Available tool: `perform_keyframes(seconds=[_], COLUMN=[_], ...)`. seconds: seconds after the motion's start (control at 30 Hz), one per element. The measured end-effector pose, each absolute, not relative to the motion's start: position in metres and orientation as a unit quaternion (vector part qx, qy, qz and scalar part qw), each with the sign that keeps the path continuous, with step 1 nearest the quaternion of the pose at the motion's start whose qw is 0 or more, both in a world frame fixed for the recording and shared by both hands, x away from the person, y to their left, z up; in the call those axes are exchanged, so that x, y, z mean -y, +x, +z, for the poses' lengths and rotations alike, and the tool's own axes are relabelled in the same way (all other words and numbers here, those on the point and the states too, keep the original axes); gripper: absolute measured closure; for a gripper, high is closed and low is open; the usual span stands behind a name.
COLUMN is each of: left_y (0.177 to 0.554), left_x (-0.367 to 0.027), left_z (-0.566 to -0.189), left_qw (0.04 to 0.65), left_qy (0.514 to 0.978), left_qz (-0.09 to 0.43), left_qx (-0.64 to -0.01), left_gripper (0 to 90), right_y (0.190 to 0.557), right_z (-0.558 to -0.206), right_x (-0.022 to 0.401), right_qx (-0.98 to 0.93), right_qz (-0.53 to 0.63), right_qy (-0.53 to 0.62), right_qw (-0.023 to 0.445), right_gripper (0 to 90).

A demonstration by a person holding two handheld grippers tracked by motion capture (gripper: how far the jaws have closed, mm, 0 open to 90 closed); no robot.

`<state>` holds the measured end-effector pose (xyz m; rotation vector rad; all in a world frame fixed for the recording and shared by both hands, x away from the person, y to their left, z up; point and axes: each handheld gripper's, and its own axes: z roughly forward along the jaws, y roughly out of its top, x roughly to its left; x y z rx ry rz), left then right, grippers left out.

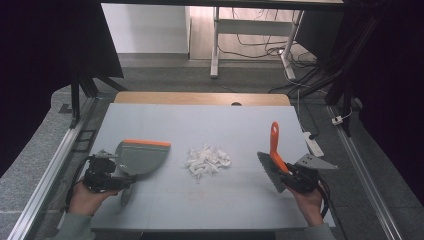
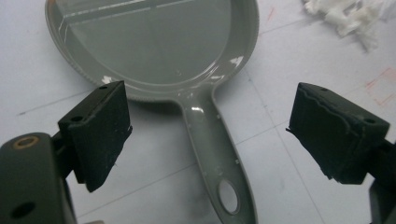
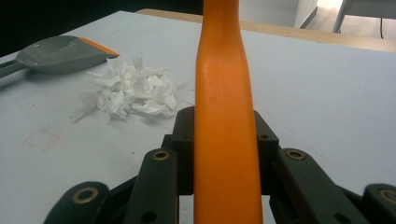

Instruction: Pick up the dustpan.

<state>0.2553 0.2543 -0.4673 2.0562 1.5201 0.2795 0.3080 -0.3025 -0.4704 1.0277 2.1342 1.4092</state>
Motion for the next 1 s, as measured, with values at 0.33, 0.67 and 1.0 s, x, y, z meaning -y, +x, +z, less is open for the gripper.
perform_keyframes(seconds=[0.33, 0.67, 1.0], left_y=[0.26, 0.269, 0.275], left_x=[-0.253, -0.248, -0.242], left_z=[-0.48, -0.498, -0.511], left_qw=[0.265, 0.241, 0.238], left_qy=[0.762, 0.759, 0.755], left_qz=[0.085, 0.059, 0.047], left_qx=[-0.584, -0.602, -0.61], left_gripper=[12.9, 12.4, 16.4], right_y=[0.308, 0.309, 0.309], right_z=[-0.472, -0.473, -0.473], right_x=[0.302, 0.301, 0.3], right_qx=[-0.762, -0.765, -0.767], right_qz=[0.5, 0.496, 0.493], right_qy=[0.366, 0.364, 0.363], right_qw=[0.19, 0.19, 0.192], right_gripper=[70.2, 70.2, 70.2])
